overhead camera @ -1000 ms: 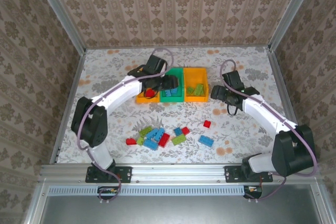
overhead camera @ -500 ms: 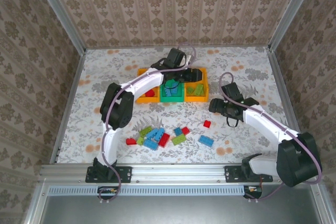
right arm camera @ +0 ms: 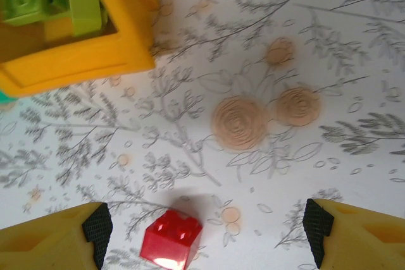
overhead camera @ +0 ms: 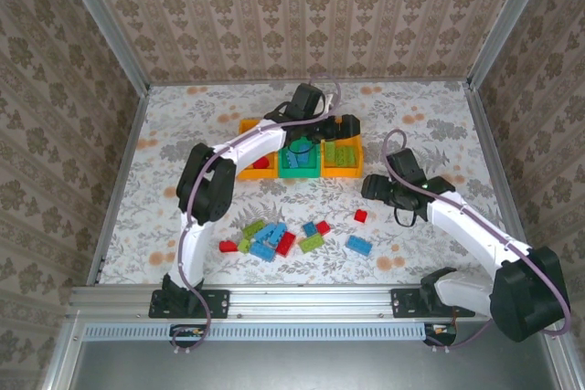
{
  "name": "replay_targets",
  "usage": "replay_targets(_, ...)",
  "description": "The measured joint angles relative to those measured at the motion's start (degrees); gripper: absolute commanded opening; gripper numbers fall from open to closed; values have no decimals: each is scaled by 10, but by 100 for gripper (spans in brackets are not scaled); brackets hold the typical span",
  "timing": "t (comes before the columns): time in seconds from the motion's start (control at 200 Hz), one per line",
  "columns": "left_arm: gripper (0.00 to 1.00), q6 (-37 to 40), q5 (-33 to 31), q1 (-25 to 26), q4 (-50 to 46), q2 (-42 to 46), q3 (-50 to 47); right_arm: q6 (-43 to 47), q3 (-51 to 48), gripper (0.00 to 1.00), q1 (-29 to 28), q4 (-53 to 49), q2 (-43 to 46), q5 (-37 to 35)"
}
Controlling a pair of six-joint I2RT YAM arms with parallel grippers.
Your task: Sort the legos into containers by color
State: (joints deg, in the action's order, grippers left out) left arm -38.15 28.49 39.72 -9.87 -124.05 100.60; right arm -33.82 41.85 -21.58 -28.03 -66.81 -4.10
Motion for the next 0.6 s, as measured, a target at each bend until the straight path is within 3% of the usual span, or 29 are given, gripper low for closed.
replay_targets(0.175,100,3,-26,-1,2,65,-67,30,9,82,-79,9,-17,0)
replay_targets(0.335,100,8,-43,-14,31,145,-141,72,64,82,-172,23,-95,-1)
replay_targets(0.6,100,4,-47,-96,82,242,-280,211,171,84,-318,35,-235,4)
